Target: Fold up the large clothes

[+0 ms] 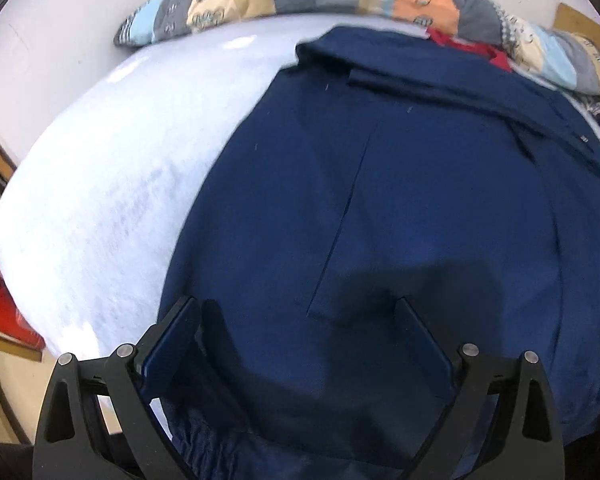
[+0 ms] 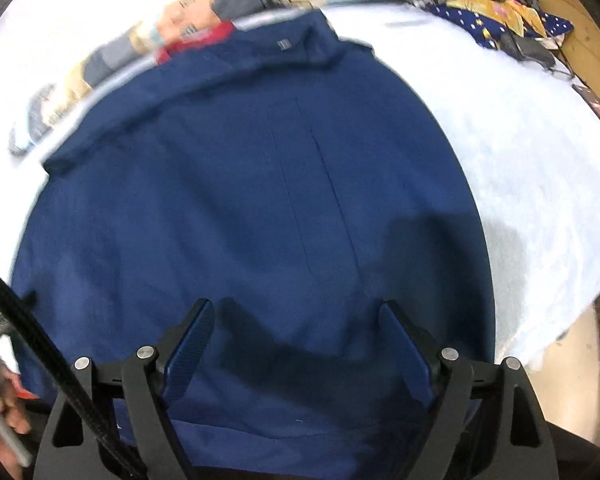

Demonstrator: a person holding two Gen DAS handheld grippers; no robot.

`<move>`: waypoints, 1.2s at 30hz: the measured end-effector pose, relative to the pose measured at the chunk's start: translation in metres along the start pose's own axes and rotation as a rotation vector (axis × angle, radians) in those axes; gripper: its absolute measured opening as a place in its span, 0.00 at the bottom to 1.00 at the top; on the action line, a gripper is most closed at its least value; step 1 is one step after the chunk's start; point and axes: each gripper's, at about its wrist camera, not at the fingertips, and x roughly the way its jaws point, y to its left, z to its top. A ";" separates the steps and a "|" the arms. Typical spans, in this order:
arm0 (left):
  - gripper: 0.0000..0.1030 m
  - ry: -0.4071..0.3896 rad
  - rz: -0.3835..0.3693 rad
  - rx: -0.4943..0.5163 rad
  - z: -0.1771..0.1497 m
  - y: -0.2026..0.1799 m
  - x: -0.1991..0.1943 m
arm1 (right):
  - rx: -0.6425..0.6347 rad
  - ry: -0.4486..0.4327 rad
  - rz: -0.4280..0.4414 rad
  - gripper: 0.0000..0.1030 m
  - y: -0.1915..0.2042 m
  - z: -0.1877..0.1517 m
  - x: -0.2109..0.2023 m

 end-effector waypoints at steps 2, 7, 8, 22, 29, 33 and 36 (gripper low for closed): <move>0.95 -0.014 0.015 0.001 0.005 0.000 -0.001 | 0.004 -0.056 -0.035 0.85 -0.003 0.010 -0.011; 0.95 0.034 -0.019 -0.073 0.015 0.015 0.016 | 0.047 -0.056 -0.130 0.85 -0.031 0.028 -0.007; 0.95 0.042 -0.026 -0.078 0.012 0.014 0.014 | 0.062 -0.031 -0.126 0.85 -0.036 0.029 -0.001; 0.95 -0.033 -0.065 -0.031 0.002 -0.002 -0.013 | -0.167 -0.070 -0.009 0.86 0.036 -0.004 -0.010; 0.95 0.019 -0.085 0.064 -0.009 -0.023 -0.003 | -0.351 0.005 -0.024 0.86 0.076 -0.023 0.018; 0.95 0.041 -0.133 0.061 -0.003 -0.016 -0.007 | -0.264 0.001 0.063 0.85 0.057 -0.012 0.004; 0.95 0.036 -0.159 0.032 0.007 0.008 -0.022 | -0.196 -0.044 0.108 0.85 0.032 -0.003 -0.027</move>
